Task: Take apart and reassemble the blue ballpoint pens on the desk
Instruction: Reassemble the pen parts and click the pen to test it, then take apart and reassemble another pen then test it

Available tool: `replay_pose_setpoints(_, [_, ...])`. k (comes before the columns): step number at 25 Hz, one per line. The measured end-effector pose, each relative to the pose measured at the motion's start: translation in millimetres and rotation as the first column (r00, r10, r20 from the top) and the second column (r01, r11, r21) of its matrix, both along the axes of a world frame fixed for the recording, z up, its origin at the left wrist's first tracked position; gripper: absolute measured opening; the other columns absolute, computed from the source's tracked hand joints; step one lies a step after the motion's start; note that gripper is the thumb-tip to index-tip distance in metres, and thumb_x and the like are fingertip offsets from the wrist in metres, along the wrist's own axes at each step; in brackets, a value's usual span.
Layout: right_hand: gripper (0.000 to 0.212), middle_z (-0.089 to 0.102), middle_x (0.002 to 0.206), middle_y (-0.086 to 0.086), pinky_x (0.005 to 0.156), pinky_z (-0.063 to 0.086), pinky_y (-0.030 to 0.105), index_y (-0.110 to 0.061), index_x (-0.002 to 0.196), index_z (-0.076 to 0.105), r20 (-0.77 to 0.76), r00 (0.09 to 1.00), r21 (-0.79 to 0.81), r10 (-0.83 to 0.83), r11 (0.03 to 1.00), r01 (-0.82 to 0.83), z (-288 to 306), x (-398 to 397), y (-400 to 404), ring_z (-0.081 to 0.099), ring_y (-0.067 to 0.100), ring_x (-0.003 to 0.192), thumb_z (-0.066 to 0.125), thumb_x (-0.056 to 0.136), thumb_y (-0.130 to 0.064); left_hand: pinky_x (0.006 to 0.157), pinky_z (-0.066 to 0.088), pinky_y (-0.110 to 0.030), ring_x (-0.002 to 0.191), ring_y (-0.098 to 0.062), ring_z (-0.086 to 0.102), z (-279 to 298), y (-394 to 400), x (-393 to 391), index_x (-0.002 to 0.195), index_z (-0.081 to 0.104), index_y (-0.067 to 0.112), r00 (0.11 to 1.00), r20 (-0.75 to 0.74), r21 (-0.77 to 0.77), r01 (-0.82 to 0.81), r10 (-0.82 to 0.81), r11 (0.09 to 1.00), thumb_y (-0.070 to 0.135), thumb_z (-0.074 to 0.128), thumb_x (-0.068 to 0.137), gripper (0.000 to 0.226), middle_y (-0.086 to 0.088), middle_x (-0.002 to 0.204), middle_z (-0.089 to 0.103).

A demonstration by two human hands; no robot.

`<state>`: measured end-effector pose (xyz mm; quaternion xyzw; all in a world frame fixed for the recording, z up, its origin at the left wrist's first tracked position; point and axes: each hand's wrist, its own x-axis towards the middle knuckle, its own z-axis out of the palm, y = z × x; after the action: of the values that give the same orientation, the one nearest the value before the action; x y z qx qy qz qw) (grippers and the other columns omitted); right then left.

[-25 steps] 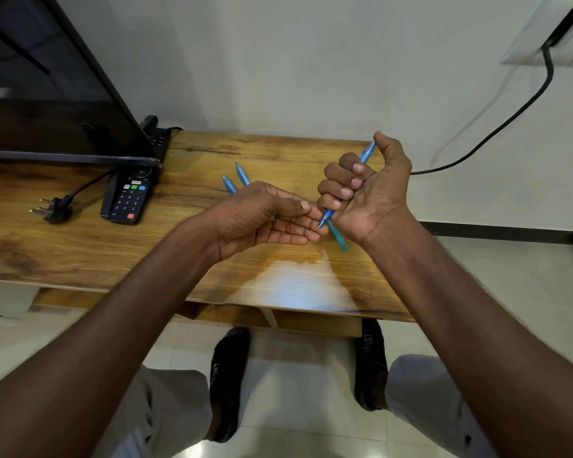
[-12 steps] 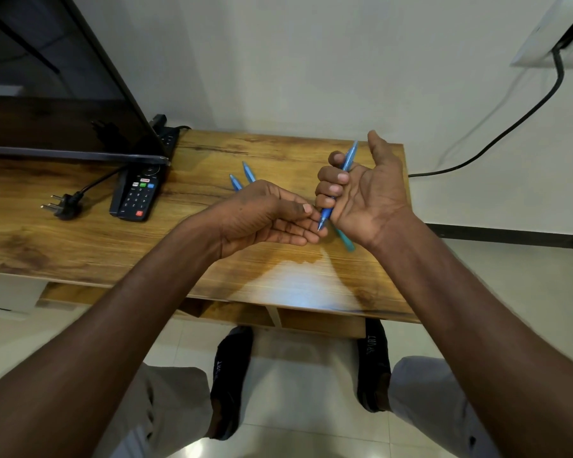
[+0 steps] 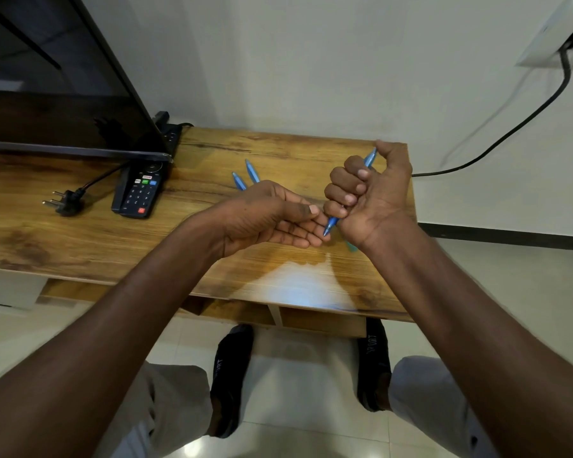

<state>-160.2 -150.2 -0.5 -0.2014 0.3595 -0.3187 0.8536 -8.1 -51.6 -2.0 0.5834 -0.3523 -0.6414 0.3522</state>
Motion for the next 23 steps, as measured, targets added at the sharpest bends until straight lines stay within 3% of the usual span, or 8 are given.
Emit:
replay_pose_setpoints(2, [0.05, 0.02, 0.049, -0.006, 0.053, 0.007, 0.026, -0.023, 0.057, 0.031, -0.007, 0.996, -0.015, -0.085, 0.996, 0.085, 2, -1, 1, 0.015, 0.013, 0.045, 0.04, 0.094, -0.054, 0.097, 0.061, -0.037, 0.108, -0.032, 0.075, 1, -2, -2, 0.121, 0.073, -0.006, 1.0, -0.007, -0.016, 0.0, 0.0, 1.0, 0.016, 0.064, 0.102, 0.03, -0.024, 0.114, 0.078])
replay_pose_setpoints(9, [0.05, 0.021, 0.049, -0.006, 0.053, 0.008, 0.027, -0.022, 0.056, 0.033, 0.038, 0.995, -0.004, -0.093, 0.996, 0.093, 2, -3, 0, 0.016, 0.013, 0.046, 0.04, 0.094, -0.053, 0.095, 0.063, -0.035, 0.105, -0.03, 0.076, 2, -2, -4, 0.121, 0.074, -0.003, 1.0, 0.004, -0.043, -0.017, 0.017, 0.999, 0.016, 0.072, 0.096, 0.032, -0.022, 0.113, 0.078])
replay_pose_setpoints(13, [0.053, 0.034, 0.056, -0.005, 0.048, 0.024, 0.025, -0.018, 0.071, 0.051, 0.09, 0.996, 0.009, 0.027, 1.0, -0.028, -1, 4, -1, 0.029, 0.012, 0.048, 0.039, 0.102, -0.06, 0.087, 0.063, -0.032, 0.093, -0.023, 0.077, 3, 1, -2, 0.118, 0.075, -0.003, 0.996, 0.075, -0.044, -0.048, 0.051, 0.998, 0.022, 0.077, 0.093, 0.036, -0.019, 0.108, 0.08])
replay_pose_setpoints(16, [0.044, 0.052, 0.07, 0.003, 0.053, 0.04, 0.029, -0.01, 0.104, 0.064, -0.132, 0.981, -0.114, 0.14, 0.981, -0.155, -2, 19, 5, 0.048, 0.015, 0.057, 0.042, 0.11, -0.047, 0.077, 0.063, -0.03, 0.085, -0.022, 0.077, 3, 4, 1, 0.115, 0.075, -0.003, 0.987, 0.147, 0.018, -0.073, 0.07, 0.997, 0.023, 0.079, 0.092, 0.035, -0.018, 0.101, 0.081])
replay_pose_setpoints(18, [0.03, 0.063, 0.082, 0.008, 0.06, 0.052, 0.034, -0.006, 0.113, 0.064, -0.309, 0.939, -0.2, 0.15, 0.955, -0.218, -5, 27, 10, 0.061, 0.02, 0.069, 0.049, 0.11, -0.032, 0.074, 0.063, -0.029, 0.083, -0.022, 0.078, 2, 9, 2, 0.114, 0.075, -0.003, 0.981, 0.168, 0.058, -0.105, 0.094, 0.993, 0.019, 0.078, 0.093, 0.032, -0.018, 0.099, 0.081])
replay_pose_setpoints(20, [0.019, 0.069, 0.094, 0.01, 0.079, 0.06, 0.044, -0.008, 0.116, 0.066, -0.586, 0.806, -0.343, 0.086, 0.875, -0.343, -19, 29, 10, 0.067, 0.024, 0.083, 0.059, 0.103, -0.019, 0.075, 0.064, -0.033, 0.082, -0.023, 0.077, -2, 14, 4, 0.112, 0.075, -0.004, 0.96, 0.248, 0.055, -0.148, 0.13, 0.987, 0.016, 0.077, 0.094, 0.028, -0.017, 0.095, 0.082])
replay_pose_setpoints(21, [0.028, 0.072, 0.096, 0.009, 0.084, 0.06, 0.047, -0.009, 0.123, 0.067, -0.706, 0.708, -0.398, 0.034, 0.807, -0.436, -25, 28, 10, 0.069, 0.024, 0.085, 0.062, 0.096, -0.014, 0.078, 0.064, -0.037, 0.081, -0.024, 0.077, -4, 17, 4, 0.109, 0.075, -0.005, 0.939, 0.307, 0.04, -0.172, 0.151, 0.984, 0.014, 0.076, 0.094, 0.024, -0.017, 0.091, 0.082])
replay_pose_setpoints(23, [0.042, 0.076, 0.089, 0.009, 0.08, 0.061, 0.045, -0.012, 0.128, 0.068, -0.798, 0.603, -0.428, -0.019, 0.722, -0.543, -35, 29, 12, 0.072, 0.023, 0.076, 0.063, 0.087, -0.007, 0.085, 0.064, -0.045, 0.08, -0.028, 0.078, -7, 20, 3, 0.103, 0.076, -0.004, 0.892, 0.41, 0.008, -0.212, 0.19, 0.977, 0.01, 0.074, 0.095, 0.016, -0.016, 0.086, 0.081])
